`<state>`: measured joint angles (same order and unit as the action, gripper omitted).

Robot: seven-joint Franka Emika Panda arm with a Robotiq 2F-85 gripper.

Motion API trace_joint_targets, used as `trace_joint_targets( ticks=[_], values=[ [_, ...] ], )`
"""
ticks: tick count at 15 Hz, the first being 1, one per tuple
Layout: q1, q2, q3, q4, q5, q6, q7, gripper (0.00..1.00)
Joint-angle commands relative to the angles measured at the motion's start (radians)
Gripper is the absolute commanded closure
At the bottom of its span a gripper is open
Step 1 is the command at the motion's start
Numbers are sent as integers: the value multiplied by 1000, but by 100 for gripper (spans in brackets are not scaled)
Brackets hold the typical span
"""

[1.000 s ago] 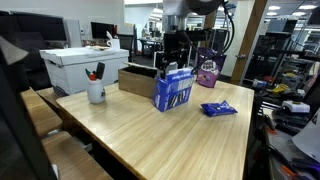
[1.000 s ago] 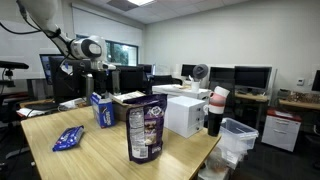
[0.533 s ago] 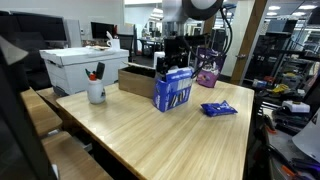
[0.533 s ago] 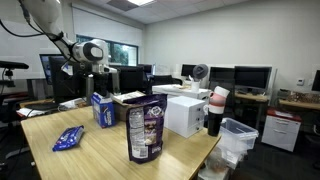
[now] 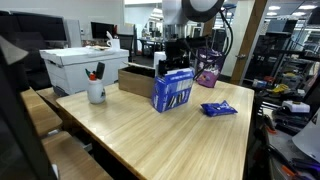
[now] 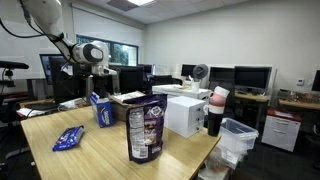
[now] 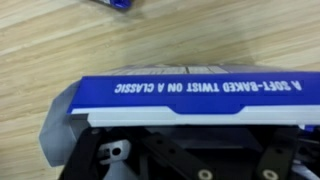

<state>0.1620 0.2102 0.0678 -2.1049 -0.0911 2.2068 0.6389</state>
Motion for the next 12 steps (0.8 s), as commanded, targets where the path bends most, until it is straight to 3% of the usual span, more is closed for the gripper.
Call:
trace_joint_targets(
  ticks=[1, 12],
  values=[
    [4, -4, 1, -12, 14, -18, -13, 0],
    [74, -24, 20, -84, -37, 27, 107, 0]
  ],
)
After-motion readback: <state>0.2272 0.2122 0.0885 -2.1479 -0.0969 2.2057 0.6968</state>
